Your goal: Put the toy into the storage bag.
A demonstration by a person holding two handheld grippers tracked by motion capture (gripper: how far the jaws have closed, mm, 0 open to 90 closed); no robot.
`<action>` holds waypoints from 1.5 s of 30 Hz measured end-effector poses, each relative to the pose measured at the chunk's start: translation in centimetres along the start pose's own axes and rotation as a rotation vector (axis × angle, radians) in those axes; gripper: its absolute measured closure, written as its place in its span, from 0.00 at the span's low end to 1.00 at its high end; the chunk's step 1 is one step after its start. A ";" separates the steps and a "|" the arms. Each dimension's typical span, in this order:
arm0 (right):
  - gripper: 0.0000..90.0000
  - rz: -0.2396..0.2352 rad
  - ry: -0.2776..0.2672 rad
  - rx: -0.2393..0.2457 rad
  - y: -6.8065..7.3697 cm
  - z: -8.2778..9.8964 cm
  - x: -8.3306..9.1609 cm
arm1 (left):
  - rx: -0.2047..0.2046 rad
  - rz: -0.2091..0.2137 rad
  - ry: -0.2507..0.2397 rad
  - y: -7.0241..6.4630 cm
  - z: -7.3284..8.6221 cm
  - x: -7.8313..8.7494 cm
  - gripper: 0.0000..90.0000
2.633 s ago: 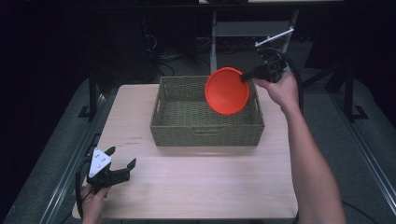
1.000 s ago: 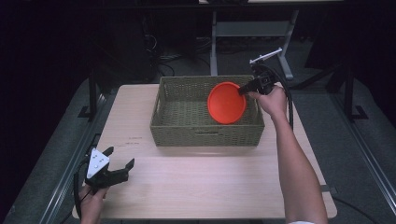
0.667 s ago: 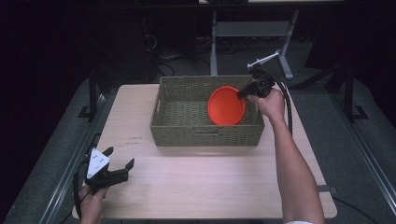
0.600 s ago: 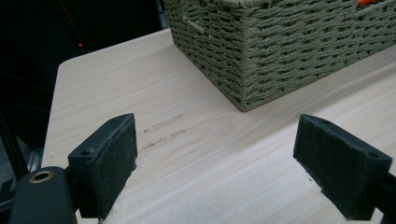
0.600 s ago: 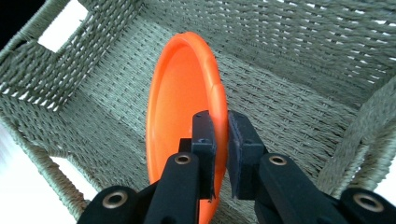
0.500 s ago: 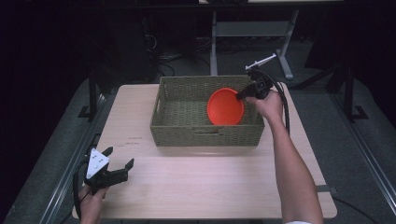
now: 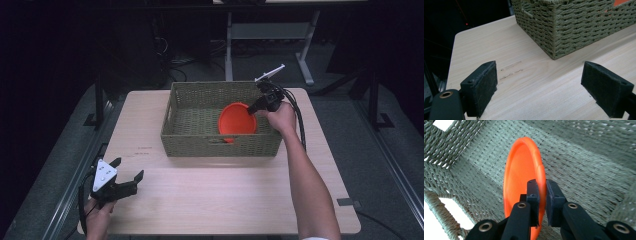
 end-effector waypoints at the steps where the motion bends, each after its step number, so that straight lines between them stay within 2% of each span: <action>1: 0.91 0.000 0.008 0.000 0.1 0.0 -0.1 | -0.001 0.001 0.000 0.0 0.0 0.0 0.14; 5: 0.91 0.009 0.057 0.012 0.2 0.0 -0.8 | -0.005 0.003 0.001 0.0 0.0 0.0 0.14; 7: 0.91 0.000 0.050 0.003 0.0 0.1 -0.8 | -0.004 0.002 -0.002 0.0 0.0 0.0 0.14; 14: 0.90 0.003 0.078 -0.013 -0.4 0.5 -0.8 | -0.007 -0.001 0.001 0.0 0.0 0.0 0.14; 18: 0.87 -0.023 0.065 -0.013 -0.4 0.8 -0.5 | -0.005 -0.001 0.002 -0.1 0.0 0.0 0.14; 22: 0.79 -0.009 0.080 -0.036 -0.8 1.4 -0.5 | -0.005 -0.003 0.000 -0.1 0.0 0.0 0.14; 27: 0.66 -0.029 0.087 -0.047 -1.3 1.7 -0.5 | -0.005 -0.008 -0.003 -0.1 -0.1 0.0 0.14; 29: 0.67 -0.028 0.073 -0.051 -1.4 1.8 -0.3 | -0.005 -0.007 -0.003 -0.1 -0.1 0.0 0.14; 31: 0.66 -0.060 0.047 -0.064 -1.5 1.8 0.0 | -0.005 -0.008 0.000 -0.2 -0.1 0.0 0.14; 32: 0.66 -0.053 0.041 -0.062 -1.5 1.7 0.1 | -0.007 -0.009 0.003 -0.1 -0.1 -0.1 0.14; 40: 0.59 -0.072 0.033 -0.037 -0.9 1.7 0.4 | -0.008 -0.016 -0.006 -0.2 -0.1 0.2 0.14; 45: 0.55 -0.090 0.028 -0.037 -0.8 1.7 0.4 | -0.003 -0.021 -0.005 -0.2 -0.1 0.1 0.14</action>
Point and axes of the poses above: each handheld gripper's, and its own axes: x roughly backward along the jaws, z roughly out of its underside, y roughly to its left, the point moved 1 cm from there along -x, roughly forward along the jaws, and after that the axes turned 11 degrees about x, right-handed, at the moved point
